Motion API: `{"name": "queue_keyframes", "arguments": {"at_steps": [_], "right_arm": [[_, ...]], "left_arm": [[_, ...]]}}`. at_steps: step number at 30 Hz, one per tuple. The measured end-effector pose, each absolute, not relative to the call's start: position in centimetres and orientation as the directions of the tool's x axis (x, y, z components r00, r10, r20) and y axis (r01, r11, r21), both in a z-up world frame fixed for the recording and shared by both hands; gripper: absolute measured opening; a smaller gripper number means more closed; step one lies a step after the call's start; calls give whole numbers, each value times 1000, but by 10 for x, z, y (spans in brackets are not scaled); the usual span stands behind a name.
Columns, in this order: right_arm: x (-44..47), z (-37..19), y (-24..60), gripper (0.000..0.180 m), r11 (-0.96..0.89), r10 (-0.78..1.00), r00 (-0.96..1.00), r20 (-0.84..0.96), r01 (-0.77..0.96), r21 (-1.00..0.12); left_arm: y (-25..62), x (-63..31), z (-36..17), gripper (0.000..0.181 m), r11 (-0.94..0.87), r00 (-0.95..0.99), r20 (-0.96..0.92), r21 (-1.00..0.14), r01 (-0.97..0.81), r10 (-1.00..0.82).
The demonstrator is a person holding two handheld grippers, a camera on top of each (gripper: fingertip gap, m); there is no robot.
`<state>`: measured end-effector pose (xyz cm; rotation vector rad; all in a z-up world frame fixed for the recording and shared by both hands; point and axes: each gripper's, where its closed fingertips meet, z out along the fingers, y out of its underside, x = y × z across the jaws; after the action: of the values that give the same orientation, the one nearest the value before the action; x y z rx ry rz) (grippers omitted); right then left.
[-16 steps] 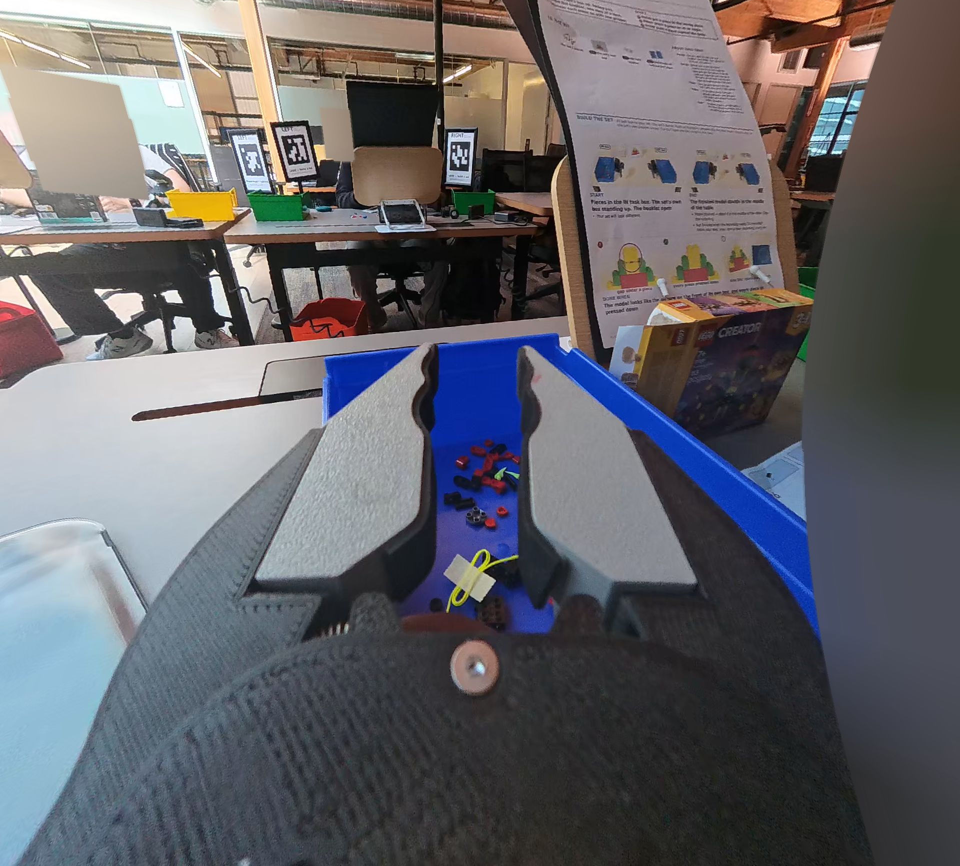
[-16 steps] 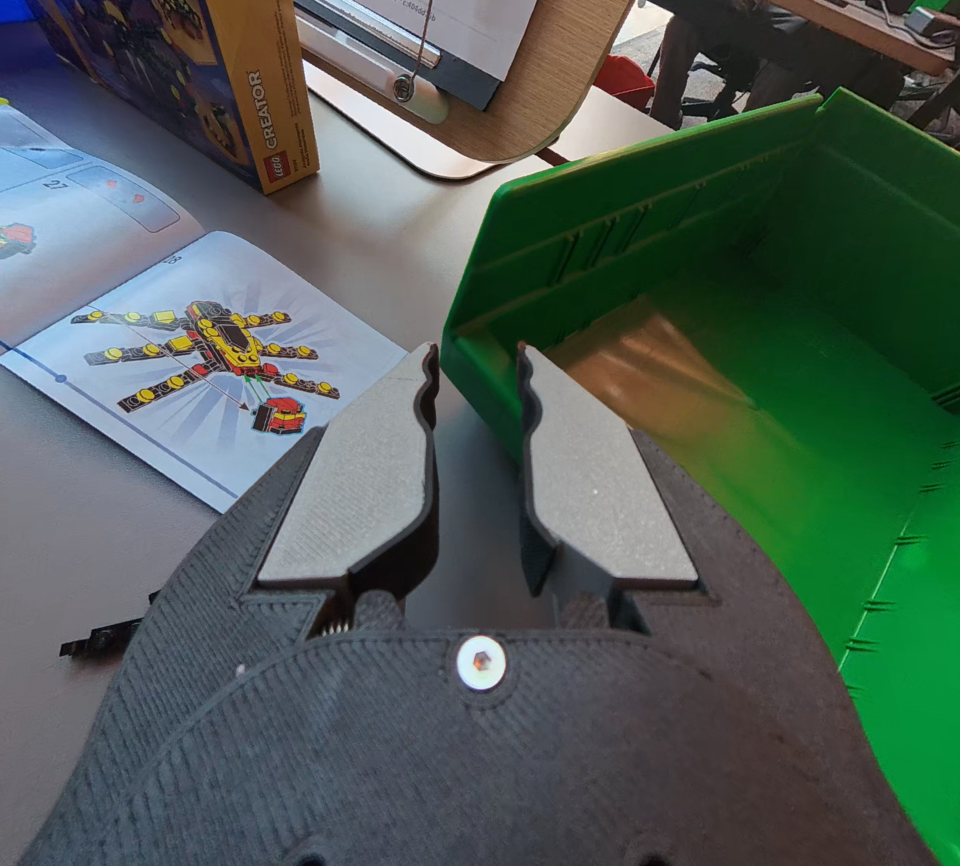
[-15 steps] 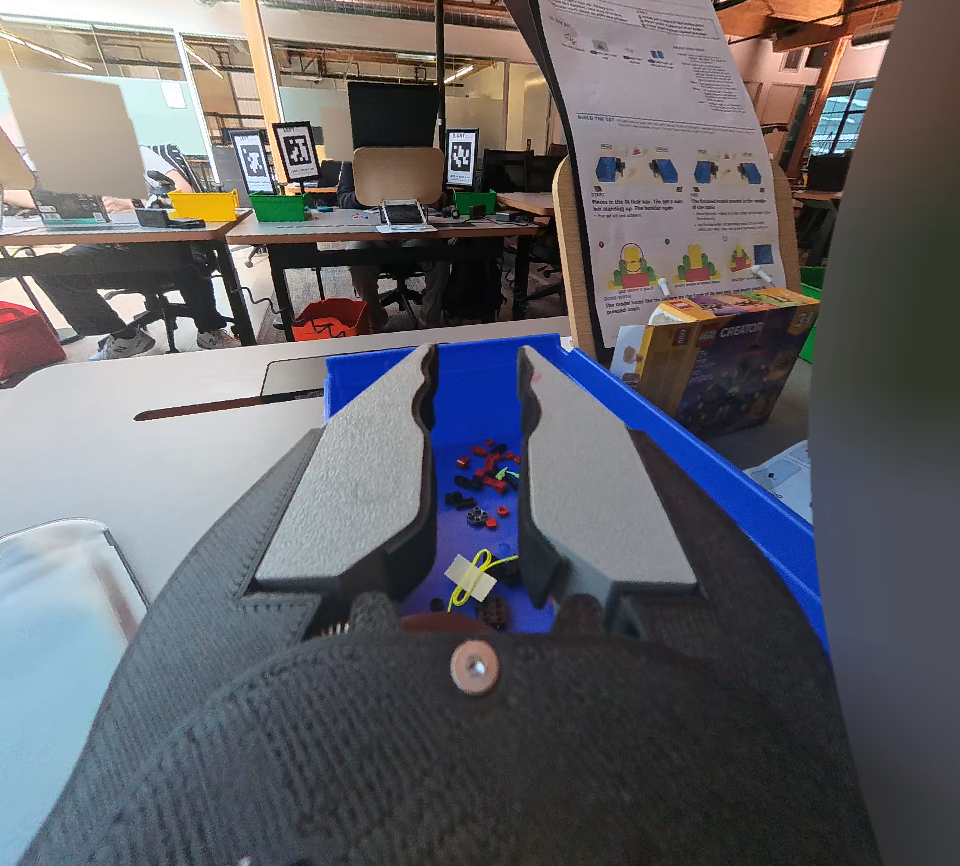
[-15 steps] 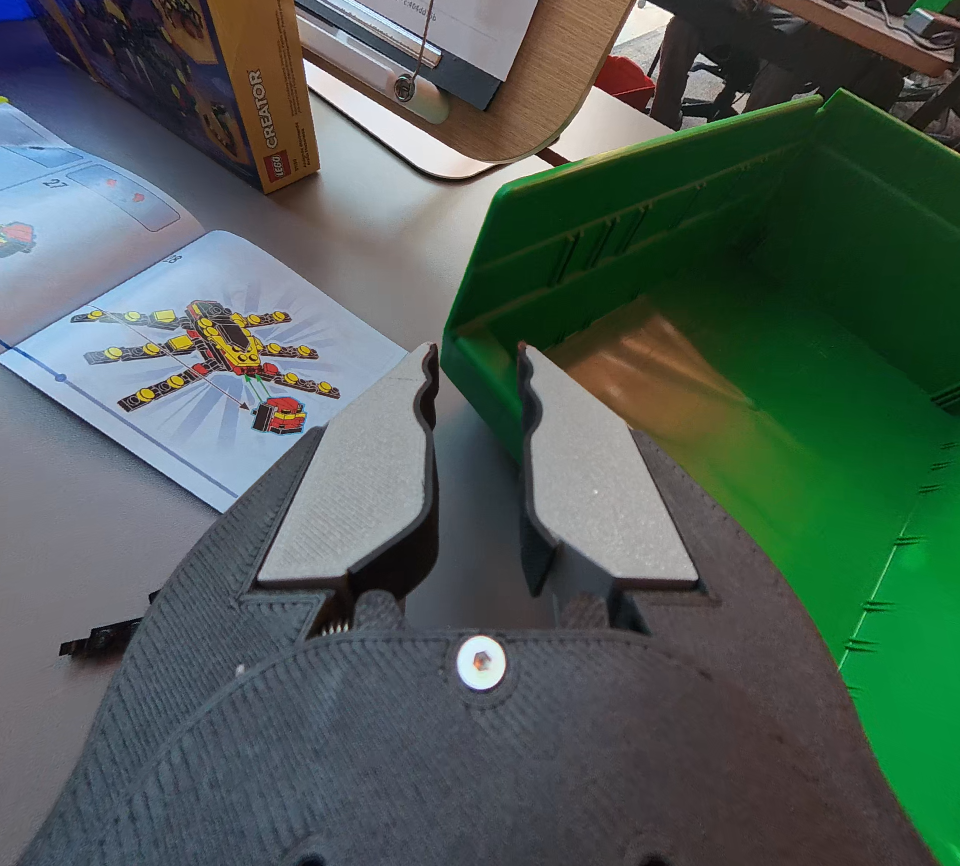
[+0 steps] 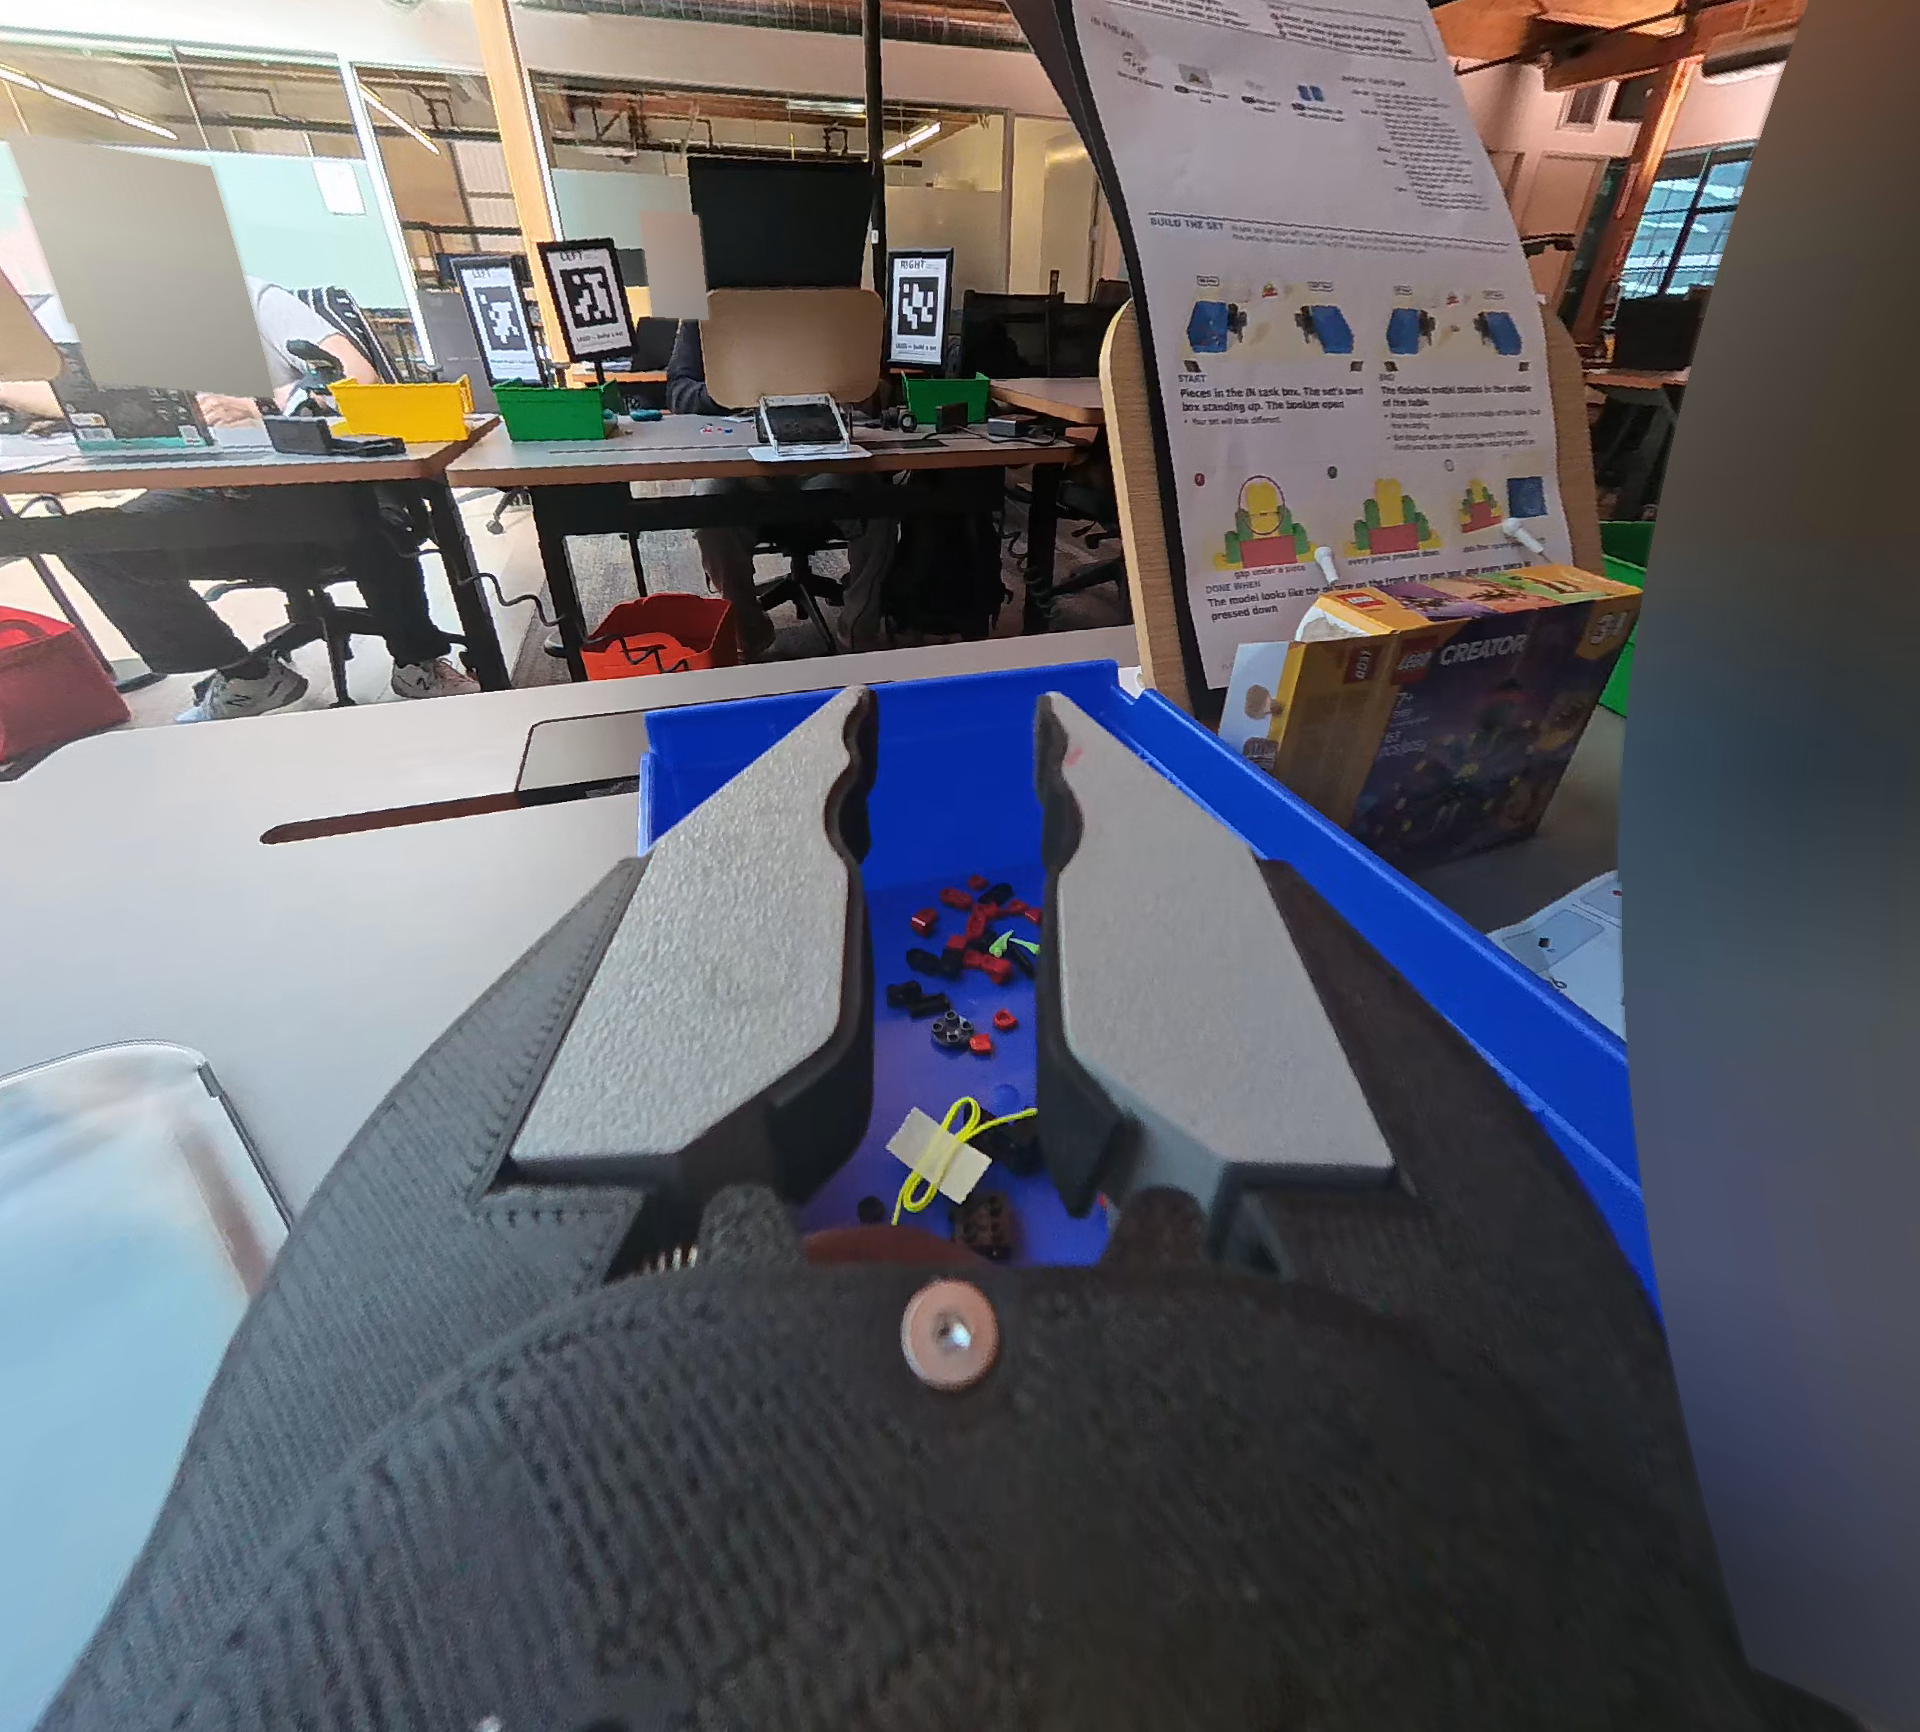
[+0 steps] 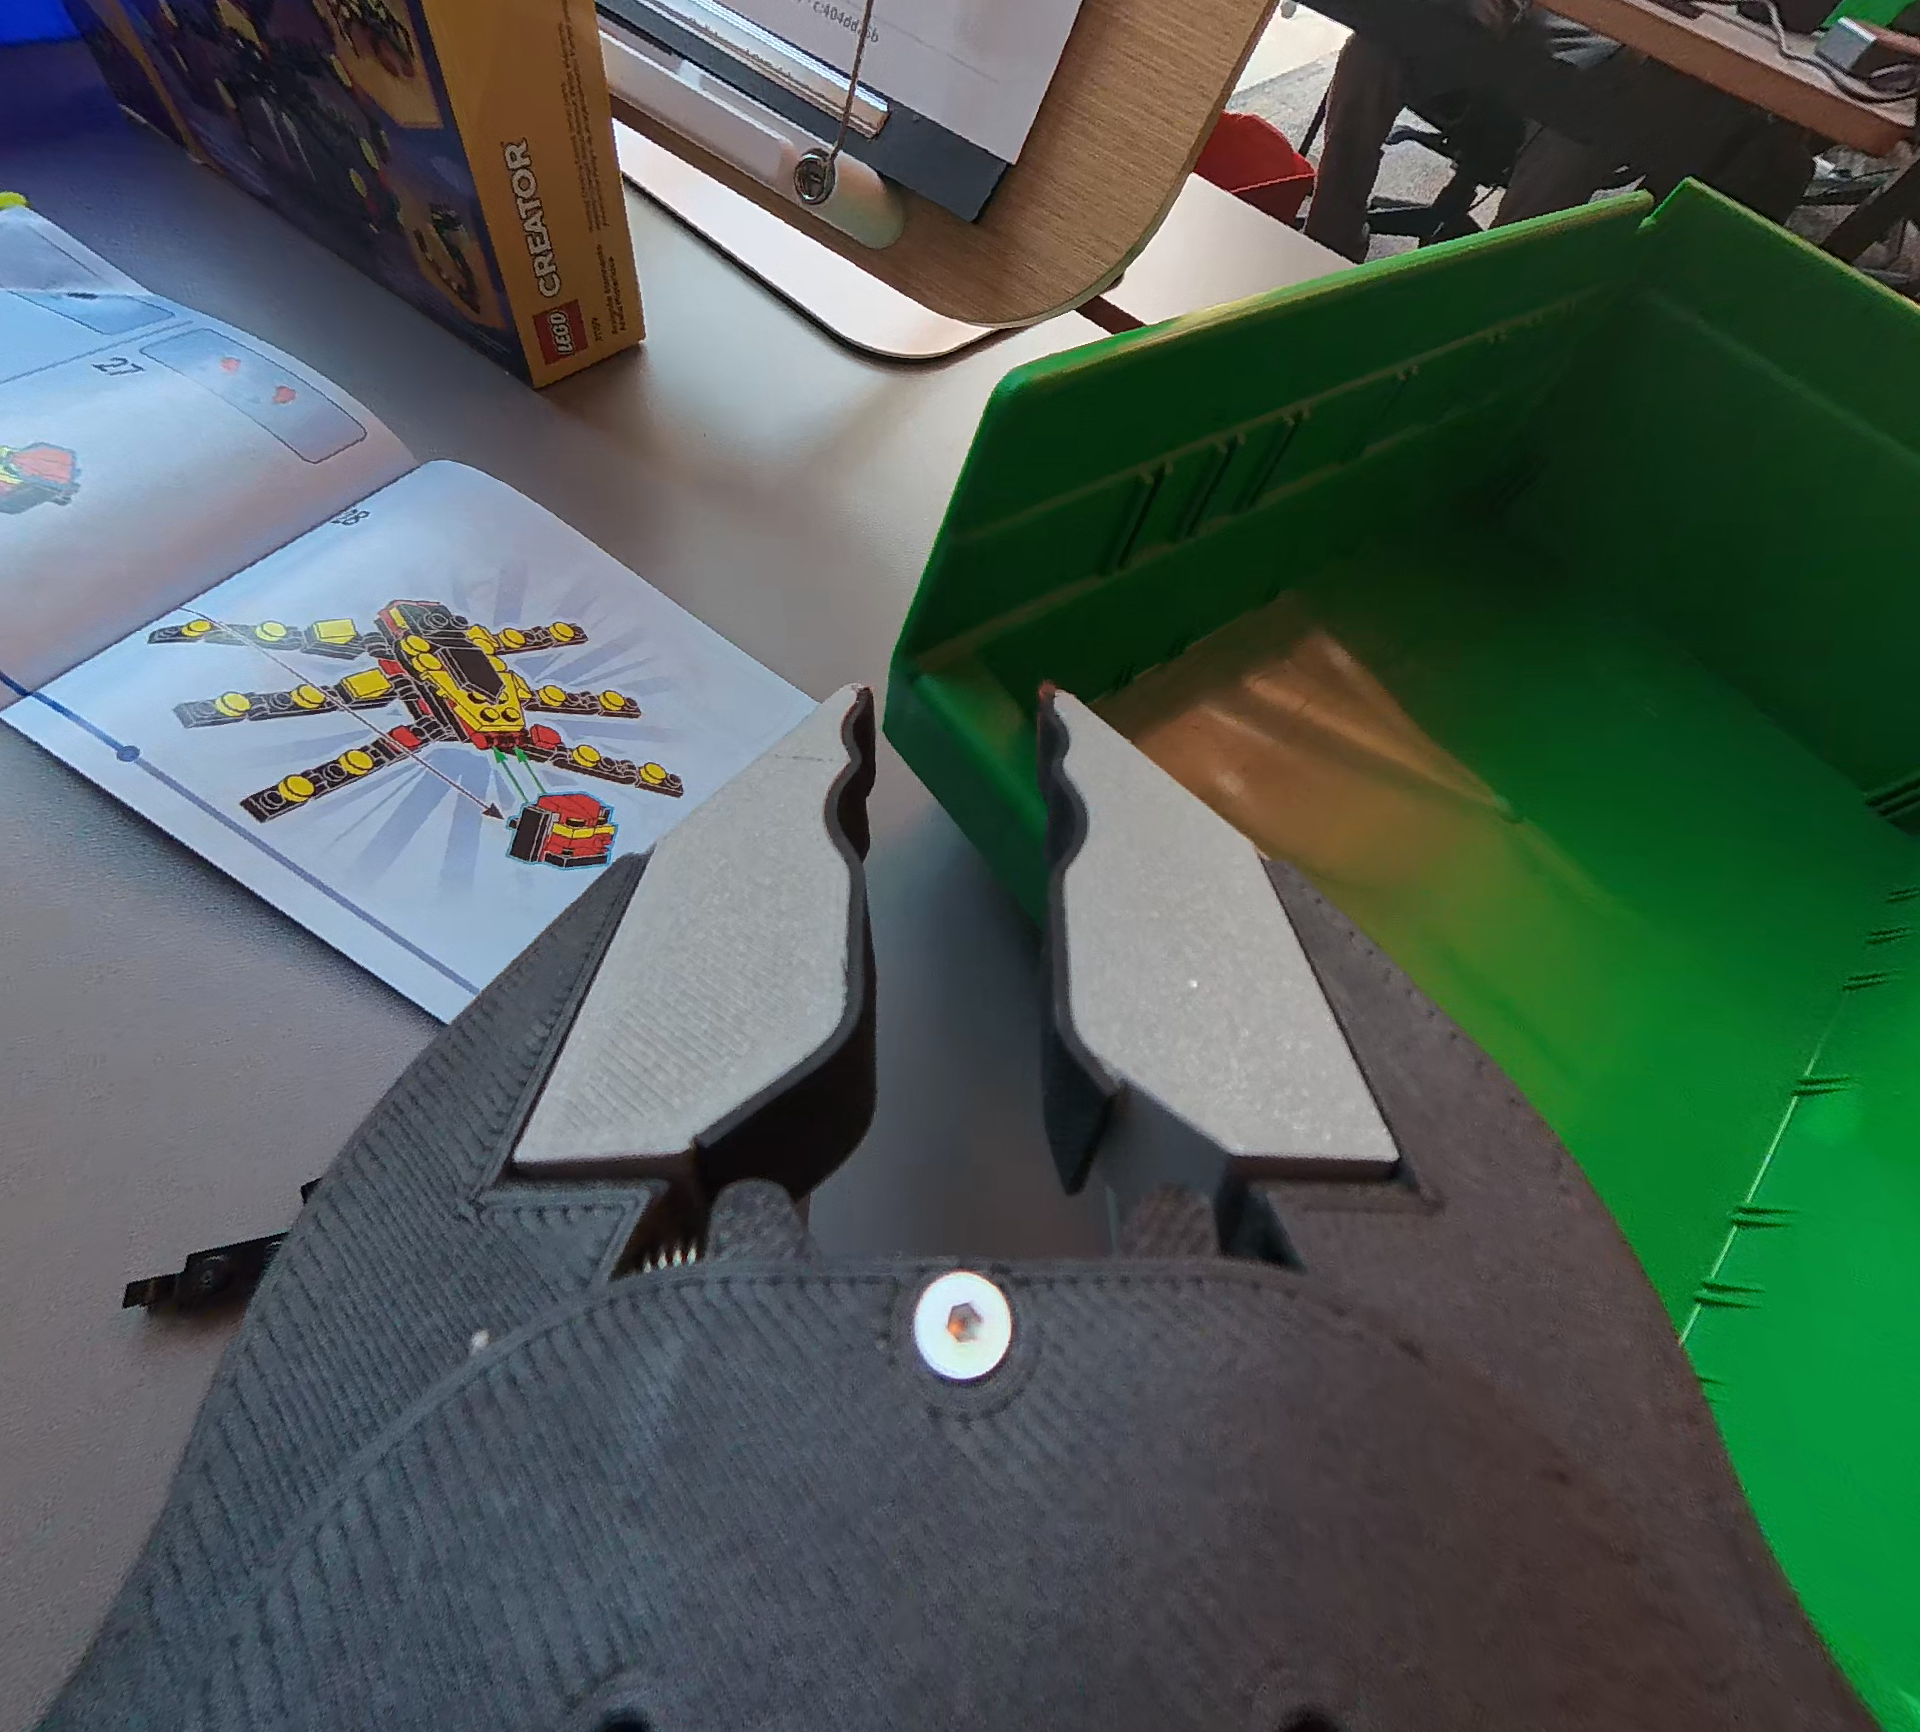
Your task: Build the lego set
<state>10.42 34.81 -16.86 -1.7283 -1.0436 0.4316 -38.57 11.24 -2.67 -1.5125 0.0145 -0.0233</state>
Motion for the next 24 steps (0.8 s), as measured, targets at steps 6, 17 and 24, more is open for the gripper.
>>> {"name": "queue_keyframes", "arguments": {"at_steps": [6,17,24], "right_arm": [[104,-169,348,28,-97,808,559,188,440,-893],[105,-168,348,27,-108,811,559,170,428,-897],[106,-166,349,26,-106,807,567,167,417,-903]], "left_arm": [[112,-386,-27,27,59,1000,8,-998,9,-23],[118,-383,-34,26,30,1000,-19,-999,-19,-10],[125,-373,-43,28,-24,995,75,-997,74,-67]]}}
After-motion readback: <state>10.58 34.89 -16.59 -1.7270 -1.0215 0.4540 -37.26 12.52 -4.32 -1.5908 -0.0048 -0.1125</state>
